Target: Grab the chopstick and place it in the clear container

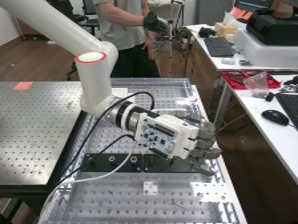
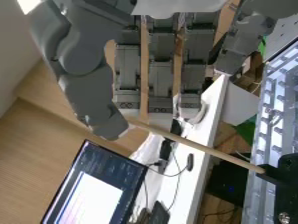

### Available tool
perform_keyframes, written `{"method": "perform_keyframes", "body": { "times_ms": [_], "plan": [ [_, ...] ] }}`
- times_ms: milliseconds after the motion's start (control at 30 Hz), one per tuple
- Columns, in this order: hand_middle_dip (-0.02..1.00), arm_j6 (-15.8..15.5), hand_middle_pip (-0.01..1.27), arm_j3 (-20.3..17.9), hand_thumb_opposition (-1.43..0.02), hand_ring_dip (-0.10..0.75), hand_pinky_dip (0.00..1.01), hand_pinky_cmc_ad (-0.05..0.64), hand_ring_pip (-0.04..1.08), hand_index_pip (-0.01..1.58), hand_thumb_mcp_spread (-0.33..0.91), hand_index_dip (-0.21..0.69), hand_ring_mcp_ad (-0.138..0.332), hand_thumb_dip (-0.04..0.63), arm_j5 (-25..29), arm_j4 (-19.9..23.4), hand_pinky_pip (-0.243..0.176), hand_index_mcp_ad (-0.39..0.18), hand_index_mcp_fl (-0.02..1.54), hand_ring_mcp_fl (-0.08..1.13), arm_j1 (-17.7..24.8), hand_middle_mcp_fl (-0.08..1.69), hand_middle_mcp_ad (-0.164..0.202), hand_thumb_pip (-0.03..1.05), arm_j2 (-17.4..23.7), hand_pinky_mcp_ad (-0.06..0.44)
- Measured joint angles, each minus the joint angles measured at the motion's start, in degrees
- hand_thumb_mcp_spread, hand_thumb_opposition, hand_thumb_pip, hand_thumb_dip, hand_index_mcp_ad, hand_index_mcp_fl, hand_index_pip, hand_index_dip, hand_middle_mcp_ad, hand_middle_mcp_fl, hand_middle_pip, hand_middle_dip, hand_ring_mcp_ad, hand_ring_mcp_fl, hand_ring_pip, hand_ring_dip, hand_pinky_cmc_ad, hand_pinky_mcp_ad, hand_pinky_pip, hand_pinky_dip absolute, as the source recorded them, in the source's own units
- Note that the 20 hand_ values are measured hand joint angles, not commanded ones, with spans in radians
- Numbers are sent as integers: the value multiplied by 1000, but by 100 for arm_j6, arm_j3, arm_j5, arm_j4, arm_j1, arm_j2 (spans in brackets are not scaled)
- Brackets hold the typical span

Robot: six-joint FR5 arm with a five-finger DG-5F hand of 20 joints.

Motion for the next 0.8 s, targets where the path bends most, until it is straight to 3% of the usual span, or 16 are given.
{"method": "perform_keyframes", "body": {
  "times_ms": [467, 567, 667, 800],
  "plan": [
    [730, -178, 965, 86, -866, 559, 176, 360, 239, 1538, 567, 37, 84, 269, -72, -153, 14, -58, 340, 536, -56, 592, 40, 648, 5, 229],
    [730, -298, 962, 126, -923, 559, 180, 360, 239, 1539, 583, 30, 84, 271, -145, -245, 24, -98, 421, 548, -76, 621, 44, 592, 13, 229],
    [733, -380, 941, 181, -929, 559, 180, 367, 236, 1541, 578, 33, 87, 271, -262, -362, 26, -103, 419, 545, -98, 632, 42, 595, 20, 229],
    [730, -456, 892, 227, -913, 559, 180, 365, 218, 1541, 588, 42, 86, 278, -376, -469, 28, -105, 330, 496, -116, 607, 44, 745, 23, 232]
  ]
}}
